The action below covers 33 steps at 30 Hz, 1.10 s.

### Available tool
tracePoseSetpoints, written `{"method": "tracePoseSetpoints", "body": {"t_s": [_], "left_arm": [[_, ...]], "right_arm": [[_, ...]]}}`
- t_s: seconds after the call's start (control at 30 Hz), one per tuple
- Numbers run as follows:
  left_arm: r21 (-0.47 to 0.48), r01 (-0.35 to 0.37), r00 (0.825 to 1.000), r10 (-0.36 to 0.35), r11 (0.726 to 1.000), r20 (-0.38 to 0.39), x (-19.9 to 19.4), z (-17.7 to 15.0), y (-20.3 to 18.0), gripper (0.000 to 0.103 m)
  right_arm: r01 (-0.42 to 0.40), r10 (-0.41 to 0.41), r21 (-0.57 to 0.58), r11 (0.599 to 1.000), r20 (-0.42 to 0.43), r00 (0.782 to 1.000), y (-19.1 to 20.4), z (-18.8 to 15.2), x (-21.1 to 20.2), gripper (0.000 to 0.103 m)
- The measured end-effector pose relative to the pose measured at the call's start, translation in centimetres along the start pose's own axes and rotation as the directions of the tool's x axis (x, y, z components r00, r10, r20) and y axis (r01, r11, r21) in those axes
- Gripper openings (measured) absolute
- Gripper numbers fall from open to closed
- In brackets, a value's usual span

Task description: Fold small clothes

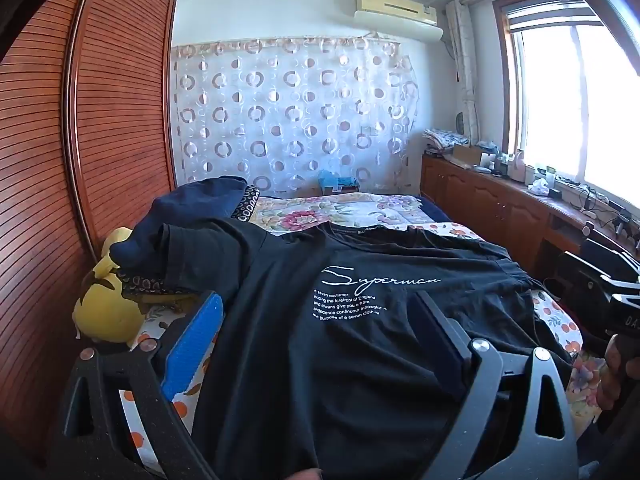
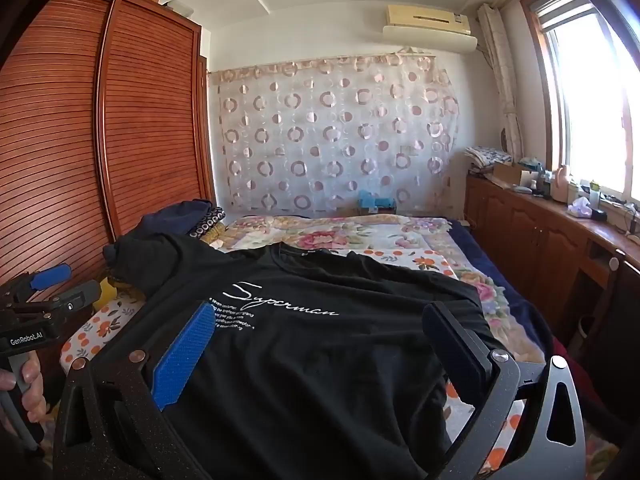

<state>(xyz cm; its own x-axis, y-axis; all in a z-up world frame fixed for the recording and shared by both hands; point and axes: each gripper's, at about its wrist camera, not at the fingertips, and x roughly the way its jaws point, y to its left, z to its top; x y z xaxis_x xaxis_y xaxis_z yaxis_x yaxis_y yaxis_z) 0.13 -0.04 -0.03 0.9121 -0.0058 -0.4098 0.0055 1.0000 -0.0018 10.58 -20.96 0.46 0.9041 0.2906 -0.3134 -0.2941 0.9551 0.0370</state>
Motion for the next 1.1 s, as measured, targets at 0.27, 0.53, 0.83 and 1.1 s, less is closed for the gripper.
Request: {"method": "tracePoseSetpoints", "body": {"t_s": [0.27, 0.53, 0.83, 1.1], "left_arm": [[-0.008, 0.021, 0.999, -0.021, 1.0, 0.025, -0.46, -0.18, 0.4, 0.094], [-0.006, 0.004, 1.0, -0.004, 1.0, 0.016, -0.12, -0.05, 0.07, 0.094], [-0.005, 0.003, 1.0, -0.003, 1.0, 0.018, -0.52, 0.06, 0.22, 0.094], [-0.003, 0.002, 1.0, -0.002, 1.0, 0.02, -0.56, 0.05, 0.21, 0.094]], "right_arm": [[0.0, 0.0, -0.005, 1.0, 0.0, 1.0, 0.04, -0.04, 0.06, 0.103], [0.004, -0.004, -0.007, 1.0, 0.003, 1.0, 0.5, -0.14, -0.02, 0.103], [-0.004, 0.004, -0.003, 1.0, 0.002, 1.0, -0.06, 0.0, 0.09, 0.103], [-0.006, 0.006, 0.0, 1.0, 0.005, 1.0, -0.06, -0.02, 0.09, 0.103]]}}
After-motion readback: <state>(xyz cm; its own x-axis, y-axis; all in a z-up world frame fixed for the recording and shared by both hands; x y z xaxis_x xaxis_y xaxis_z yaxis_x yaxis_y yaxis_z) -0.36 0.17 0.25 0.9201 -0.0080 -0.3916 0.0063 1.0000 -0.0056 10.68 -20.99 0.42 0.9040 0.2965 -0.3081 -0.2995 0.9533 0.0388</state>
